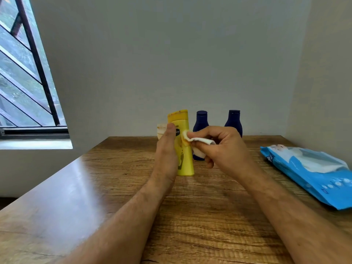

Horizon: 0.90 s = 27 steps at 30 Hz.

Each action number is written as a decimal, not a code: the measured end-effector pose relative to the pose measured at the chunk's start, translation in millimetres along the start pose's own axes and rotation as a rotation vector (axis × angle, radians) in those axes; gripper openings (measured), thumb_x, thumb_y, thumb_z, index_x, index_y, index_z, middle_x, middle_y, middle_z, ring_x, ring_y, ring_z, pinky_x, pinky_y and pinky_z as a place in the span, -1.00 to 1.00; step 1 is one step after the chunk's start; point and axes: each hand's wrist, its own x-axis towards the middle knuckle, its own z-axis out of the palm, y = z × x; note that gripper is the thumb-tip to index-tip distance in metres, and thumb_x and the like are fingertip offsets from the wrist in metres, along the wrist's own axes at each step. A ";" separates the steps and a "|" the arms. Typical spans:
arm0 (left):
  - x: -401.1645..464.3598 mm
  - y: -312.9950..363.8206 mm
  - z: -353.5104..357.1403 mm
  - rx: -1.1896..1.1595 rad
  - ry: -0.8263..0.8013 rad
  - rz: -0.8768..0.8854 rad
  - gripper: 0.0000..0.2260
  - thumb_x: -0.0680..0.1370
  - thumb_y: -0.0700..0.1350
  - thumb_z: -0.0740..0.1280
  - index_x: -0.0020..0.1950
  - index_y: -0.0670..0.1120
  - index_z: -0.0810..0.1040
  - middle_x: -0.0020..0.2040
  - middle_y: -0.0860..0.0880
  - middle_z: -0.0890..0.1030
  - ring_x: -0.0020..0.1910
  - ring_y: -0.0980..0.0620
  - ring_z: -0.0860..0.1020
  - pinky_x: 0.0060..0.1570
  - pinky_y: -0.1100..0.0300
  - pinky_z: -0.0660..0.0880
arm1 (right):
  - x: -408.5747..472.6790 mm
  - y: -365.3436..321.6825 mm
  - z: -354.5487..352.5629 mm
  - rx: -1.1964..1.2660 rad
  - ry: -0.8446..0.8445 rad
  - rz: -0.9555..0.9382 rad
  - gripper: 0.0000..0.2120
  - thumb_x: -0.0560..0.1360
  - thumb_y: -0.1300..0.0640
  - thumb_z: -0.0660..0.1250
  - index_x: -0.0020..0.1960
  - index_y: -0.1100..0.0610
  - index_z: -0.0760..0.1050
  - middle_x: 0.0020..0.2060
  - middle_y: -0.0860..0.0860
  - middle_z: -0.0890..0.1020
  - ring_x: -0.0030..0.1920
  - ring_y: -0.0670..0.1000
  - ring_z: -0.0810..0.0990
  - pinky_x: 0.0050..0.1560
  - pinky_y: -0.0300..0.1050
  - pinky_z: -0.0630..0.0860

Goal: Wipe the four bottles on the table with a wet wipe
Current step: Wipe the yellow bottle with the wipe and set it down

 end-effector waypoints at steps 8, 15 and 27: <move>-1.6 1.1 -6.2 0.075 0.052 0.185 -0.86 0.53 -0.11 0.36 0.03 -0.10 0.47 -0.25 0.04 0.56 -0.32 0.12 0.54 -0.32 0.22 0.52 | 1.8 2.3 -5.2 0.008 -0.023 -0.010 -0.90 0.49 0.22 0.44 -0.08 0.07 0.72 -0.23 0.00 0.71 -0.33 0.02 0.64 -0.49 -0.20 0.49; -5.1 -4.0 -7.5 0.368 -0.013 0.258 -0.72 0.43 -0.16 0.39 0.07 0.04 0.41 -0.05 -0.09 0.63 -0.06 -0.07 0.64 -0.09 -0.02 0.62 | 5.9 0.0 -12.0 0.043 0.315 -0.059 -0.89 0.53 0.13 0.41 -0.01 -0.03 0.69 -0.18 -0.07 0.68 -0.30 -0.01 0.59 -0.48 -0.25 0.50; -5.5 -7.2 -6.7 0.559 -0.043 0.308 -0.64 0.37 -0.41 0.36 -0.08 0.01 0.35 -0.17 -0.09 0.50 -0.18 -0.07 0.53 -0.29 0.00 0.49 | 5.7 1.8 -7.8 -0.114 0.298 -0.174 -0.85 0.52 0.22 0.39 -0.06 0.01 0.70 -0.25 -0.21 0.68 -0.21 -0.15 0.65 -0.37 -0.40 0.46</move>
